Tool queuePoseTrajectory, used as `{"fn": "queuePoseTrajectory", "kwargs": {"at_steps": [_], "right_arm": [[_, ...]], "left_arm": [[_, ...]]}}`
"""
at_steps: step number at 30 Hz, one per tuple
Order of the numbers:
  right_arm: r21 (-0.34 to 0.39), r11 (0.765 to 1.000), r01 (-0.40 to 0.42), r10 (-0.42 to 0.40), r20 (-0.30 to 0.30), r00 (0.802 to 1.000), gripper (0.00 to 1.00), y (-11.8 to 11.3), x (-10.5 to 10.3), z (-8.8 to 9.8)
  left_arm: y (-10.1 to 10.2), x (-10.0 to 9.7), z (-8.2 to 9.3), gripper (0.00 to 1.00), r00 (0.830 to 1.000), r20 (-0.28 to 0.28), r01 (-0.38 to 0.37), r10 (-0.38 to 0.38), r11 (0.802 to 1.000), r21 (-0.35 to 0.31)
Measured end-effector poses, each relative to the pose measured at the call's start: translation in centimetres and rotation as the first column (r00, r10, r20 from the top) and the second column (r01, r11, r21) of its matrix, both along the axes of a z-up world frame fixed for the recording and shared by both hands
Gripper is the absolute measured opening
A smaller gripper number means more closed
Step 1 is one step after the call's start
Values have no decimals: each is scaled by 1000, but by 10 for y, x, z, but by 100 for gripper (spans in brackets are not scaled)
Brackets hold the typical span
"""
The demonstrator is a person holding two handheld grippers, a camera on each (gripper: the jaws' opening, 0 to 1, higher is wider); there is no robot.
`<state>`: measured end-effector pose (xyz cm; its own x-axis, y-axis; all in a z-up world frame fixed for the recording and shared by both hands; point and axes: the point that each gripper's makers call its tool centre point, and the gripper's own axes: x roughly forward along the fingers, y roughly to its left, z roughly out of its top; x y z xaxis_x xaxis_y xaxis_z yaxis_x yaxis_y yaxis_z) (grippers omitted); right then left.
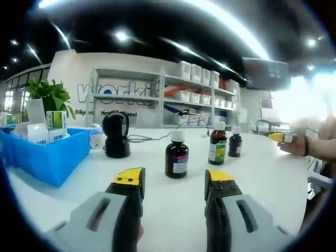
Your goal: Rotate the medicine bottle to make it face forward pick up the medicine bottle inspect the drug traceability code place the medicine on the table
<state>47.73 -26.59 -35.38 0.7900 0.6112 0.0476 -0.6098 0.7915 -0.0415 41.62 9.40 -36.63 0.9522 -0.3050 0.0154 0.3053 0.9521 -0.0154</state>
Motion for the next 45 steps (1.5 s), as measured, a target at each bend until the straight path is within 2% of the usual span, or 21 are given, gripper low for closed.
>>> {"fn": "queuePoseTrajectory", "kwargs": {"at_steps": [7, 14, 20, 28, 33, 45], "right_arm": [[38, 999, 14, -14, 2, 1000, 31, -5, 1, 4], [-13, 1000, 7, -7, -1, 1000, 30, 1, 1, -2], [14, 1000, 25, -25, -1, 1000, 29, -4, 3, 0], [-1, 1000, 20, -20, 2, 1000, 30, -2, 2, -1], [17, 1000, 13, -13, 7, 1000, 32, -2, 1, 2], [-16, 1000, 23, -23, 4, 1000, 32, -3, 3, -3]], "left_arm": [[-2, -3, 3, 35, 1000, 26, 2, -2, 1000, 15], [-6, -6, 6, 35, 999, 42, 22, -23, 1000, 22], [-5, -5, 8, 35, 998, 48, 31, -31, 999, -6], [-6, -6, 8, 34, 998, 53, 25, -26, 1000, 12], [-6, -6, 10, 34, 998, 57, 30, -30, 1000, 5], [-5, -5, 9, 36, 998, 52, 26, -26, 1000, 8]]}}
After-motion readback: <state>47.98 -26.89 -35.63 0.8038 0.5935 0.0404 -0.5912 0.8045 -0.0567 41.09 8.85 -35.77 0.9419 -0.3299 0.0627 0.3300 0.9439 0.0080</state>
